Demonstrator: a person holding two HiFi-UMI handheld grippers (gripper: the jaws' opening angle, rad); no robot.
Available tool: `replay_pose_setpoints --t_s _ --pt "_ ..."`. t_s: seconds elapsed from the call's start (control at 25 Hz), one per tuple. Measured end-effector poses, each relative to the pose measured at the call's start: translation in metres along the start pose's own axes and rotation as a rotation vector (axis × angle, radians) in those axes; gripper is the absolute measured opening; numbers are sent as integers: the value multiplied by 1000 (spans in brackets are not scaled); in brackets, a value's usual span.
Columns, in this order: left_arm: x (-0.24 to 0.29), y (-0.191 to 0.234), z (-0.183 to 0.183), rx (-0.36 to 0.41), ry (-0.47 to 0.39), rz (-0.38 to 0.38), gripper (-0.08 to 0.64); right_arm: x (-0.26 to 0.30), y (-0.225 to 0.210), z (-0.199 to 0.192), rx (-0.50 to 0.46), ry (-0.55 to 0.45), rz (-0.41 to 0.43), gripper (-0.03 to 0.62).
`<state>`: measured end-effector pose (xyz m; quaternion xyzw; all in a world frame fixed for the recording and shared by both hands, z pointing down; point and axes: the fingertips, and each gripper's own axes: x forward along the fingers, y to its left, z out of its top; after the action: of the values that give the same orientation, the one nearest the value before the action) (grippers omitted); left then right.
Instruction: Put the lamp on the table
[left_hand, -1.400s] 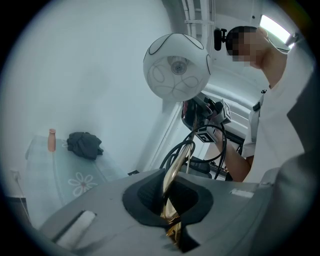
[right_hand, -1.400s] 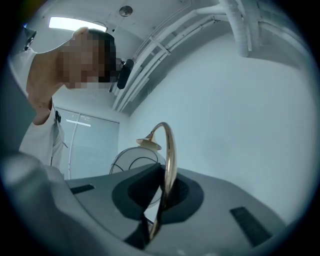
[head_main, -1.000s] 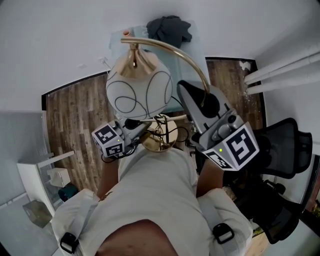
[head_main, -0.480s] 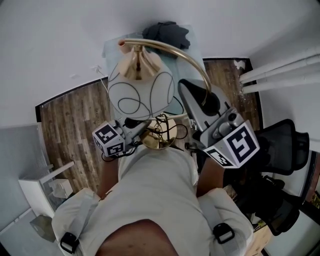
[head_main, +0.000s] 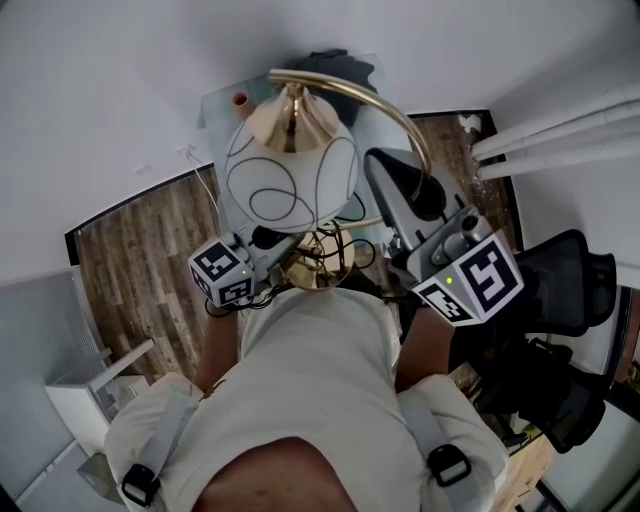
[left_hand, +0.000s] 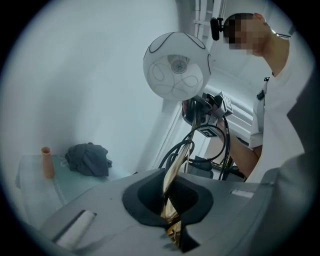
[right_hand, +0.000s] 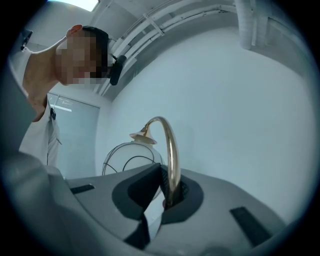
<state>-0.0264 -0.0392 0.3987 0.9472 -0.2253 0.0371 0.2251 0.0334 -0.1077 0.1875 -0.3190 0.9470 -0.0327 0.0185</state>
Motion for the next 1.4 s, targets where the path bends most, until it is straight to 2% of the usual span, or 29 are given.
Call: replay_pose_setpoints --t_s 0.32,0.76,1.04,1.4 --pt "14 38 6 -6 10 6 0 28 -32 -10 19 16 -12 2" --pt "27 61 13 18 14 38 0 45 -52 -4 31 -8 17 2" --pt "70 101 16 -9 10 45 0 65 -107 -19 55 11 28 2" --pt "100 144 13 -19 18 72 0 85 -151 -44 94 31 51 2"
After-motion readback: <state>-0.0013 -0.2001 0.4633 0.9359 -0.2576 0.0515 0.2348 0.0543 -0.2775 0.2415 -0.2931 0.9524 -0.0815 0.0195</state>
